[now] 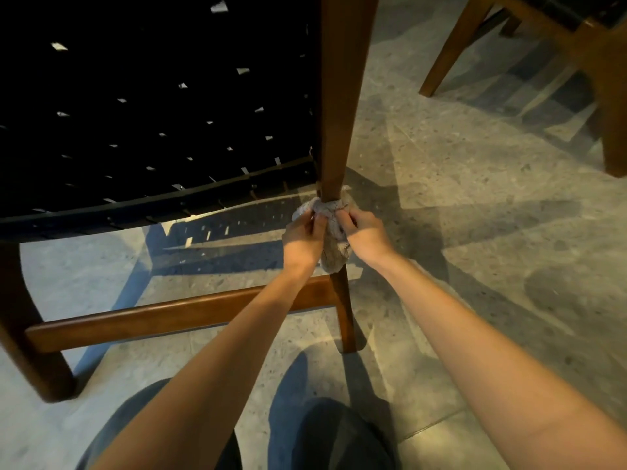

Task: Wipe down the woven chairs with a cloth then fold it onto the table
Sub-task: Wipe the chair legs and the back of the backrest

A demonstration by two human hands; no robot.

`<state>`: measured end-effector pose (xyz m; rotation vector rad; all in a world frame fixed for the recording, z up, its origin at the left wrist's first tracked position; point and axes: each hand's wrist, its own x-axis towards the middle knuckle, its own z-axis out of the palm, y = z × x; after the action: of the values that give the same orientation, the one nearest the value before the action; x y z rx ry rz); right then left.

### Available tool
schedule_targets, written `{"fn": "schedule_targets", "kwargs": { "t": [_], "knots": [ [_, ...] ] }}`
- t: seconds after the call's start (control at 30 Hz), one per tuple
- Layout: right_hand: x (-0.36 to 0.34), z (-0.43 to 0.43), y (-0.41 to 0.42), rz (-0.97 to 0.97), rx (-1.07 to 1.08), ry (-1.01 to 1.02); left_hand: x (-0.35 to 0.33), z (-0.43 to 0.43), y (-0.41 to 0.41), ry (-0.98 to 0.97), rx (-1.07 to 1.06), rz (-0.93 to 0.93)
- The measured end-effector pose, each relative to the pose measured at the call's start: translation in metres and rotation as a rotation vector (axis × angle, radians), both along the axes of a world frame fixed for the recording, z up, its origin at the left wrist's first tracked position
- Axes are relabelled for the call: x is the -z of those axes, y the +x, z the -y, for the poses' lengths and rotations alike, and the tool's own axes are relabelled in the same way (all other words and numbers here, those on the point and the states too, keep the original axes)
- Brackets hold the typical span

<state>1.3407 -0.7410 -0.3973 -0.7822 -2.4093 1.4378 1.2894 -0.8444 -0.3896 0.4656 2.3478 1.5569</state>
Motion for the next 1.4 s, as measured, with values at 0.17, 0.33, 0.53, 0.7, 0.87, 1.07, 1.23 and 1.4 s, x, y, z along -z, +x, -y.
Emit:
{"fn": "schedule_targets", "kwargs": {
  "t": [0.17, 0.33, 0.53, 0.7, 0.87, 1.07, 1.23, 1.4],
  "knots": [
    [0.023, 0.008, 0.029, 0.062, -0.013, -0.119, 0.027, 0.027, 0.025, -0.094, 0.014, 0.091],
    [0.064, 0.028, 0.062, 0.222, 0.015, -0.137, 0.049, 0.037, 0.058, -0.08, -0.017, 0.061],
    [0.085, 0.032, 0.073, 0.217, 0.024, -0.191, 0.063, 0.038, 0.08, -0.042, -0.119, 0.066],
    [0.102, 0.035, 0.083, 0.242, 0.037, -0.219, 0.073, 0.042, 0.095, 0.028, -0.185, 0.108],
    [0.124, 0.043, 0.103, 0.245, 0.071, -0.333, 0.094, 0.054, 0.114, -0.019, -0.214, 0.221],
    [0.135, 0.057, 0.127, 0.332, 0.057, -0.248, 0.126, 0.07, 0.129, -0.295, -0.144, 0.355],
    [0.116, 0.06, 0.113, 0.096, 0.109, -0.255, 0.121, 0.059, 0.119, -0.038, -0.132, 0.408],
    [0.113, 0.051, 0.094, 0.075, 0.107, -0.225, 0.12, 0.052, 0.1, -0.052, -0.085, 0.475]
  ]
}}
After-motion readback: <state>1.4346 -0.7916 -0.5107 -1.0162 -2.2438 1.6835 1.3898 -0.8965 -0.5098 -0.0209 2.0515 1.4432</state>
